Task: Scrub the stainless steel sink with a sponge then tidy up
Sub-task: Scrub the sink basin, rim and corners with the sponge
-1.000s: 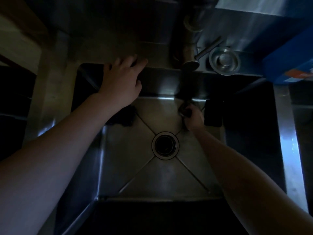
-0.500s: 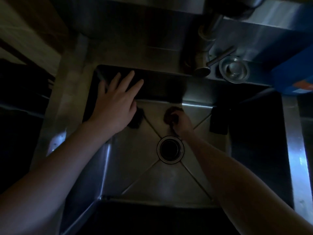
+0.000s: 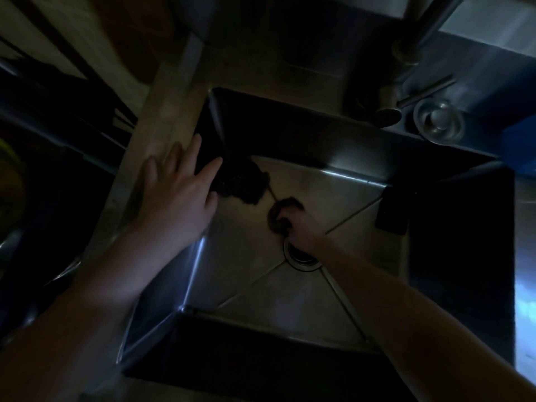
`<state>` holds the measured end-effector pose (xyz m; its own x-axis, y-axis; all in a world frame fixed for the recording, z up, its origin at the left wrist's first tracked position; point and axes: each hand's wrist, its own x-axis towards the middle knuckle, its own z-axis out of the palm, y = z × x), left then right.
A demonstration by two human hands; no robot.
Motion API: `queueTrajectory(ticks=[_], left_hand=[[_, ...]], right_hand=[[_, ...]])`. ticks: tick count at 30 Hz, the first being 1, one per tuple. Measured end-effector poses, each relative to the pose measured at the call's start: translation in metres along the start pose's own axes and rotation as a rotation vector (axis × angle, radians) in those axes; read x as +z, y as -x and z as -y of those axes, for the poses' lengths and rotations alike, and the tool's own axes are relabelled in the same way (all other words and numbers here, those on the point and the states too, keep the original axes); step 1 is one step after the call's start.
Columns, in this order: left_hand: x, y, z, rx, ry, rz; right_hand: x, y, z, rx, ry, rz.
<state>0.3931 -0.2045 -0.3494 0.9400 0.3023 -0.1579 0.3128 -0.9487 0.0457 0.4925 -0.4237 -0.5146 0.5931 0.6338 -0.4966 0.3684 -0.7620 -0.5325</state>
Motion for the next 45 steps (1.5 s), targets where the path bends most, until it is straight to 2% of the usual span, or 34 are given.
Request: queueTrajectory(ticks=[6,9,12,16,19,24,29,33,38,43,45], left_hand=[[0.003,0.023,0.007,-0.053,0.017,0.019],[0.005,0.030,0.011,-0.047,0.006,0.034],[0.005,0.031,0.015,-0.033,0.008,0.054],[0.005,0.027,0.018,-0.023,0.039,0.072],[0.005,0.025,0.016,-0.025,0.039,0.079],[0.002,0.023,0.009,-0.031,0.003,0.111],[-0.005,0.019,0.002,-0.050,-0.032,0.119],[-0.004,0.024,-0.005,-0.072,0.009,0.080],[0.011,0.057,-0.009,-0.033,-0.031,0.118],[0.016,0.083,-0.018,-0.013,-0.036,0.099],[0.018,0.087,-0.026,-0.016,0.001,0.110]], right_hand=[[0.054,0.041,0.016,-0.191,0.161,0.317],[0.064,0.046,0.017,-0.238,0.170,0.368],[0.059,0.036,0.018,-0.153,0.098,0.218],[0.045,0.004,0.030,0.126,-0.069,-0.121],[0.044,-0.003,0.044,0.194,-0.046,-0.160],[0.072,0.044,0.061,-0.134,0.153,0.167],[0.080,0.088,0.061,-0.267,0.356,0.390],[0.086,0.096,0.072,-0.430,0.534,0.444],[0.115,0.095,0.076,-0.704,0.706,0.461],[0.108,0.095,0.043,-0.711,0.699,0.519],[0.094,0.099,0.019,-0.651,0.655,0.540]])
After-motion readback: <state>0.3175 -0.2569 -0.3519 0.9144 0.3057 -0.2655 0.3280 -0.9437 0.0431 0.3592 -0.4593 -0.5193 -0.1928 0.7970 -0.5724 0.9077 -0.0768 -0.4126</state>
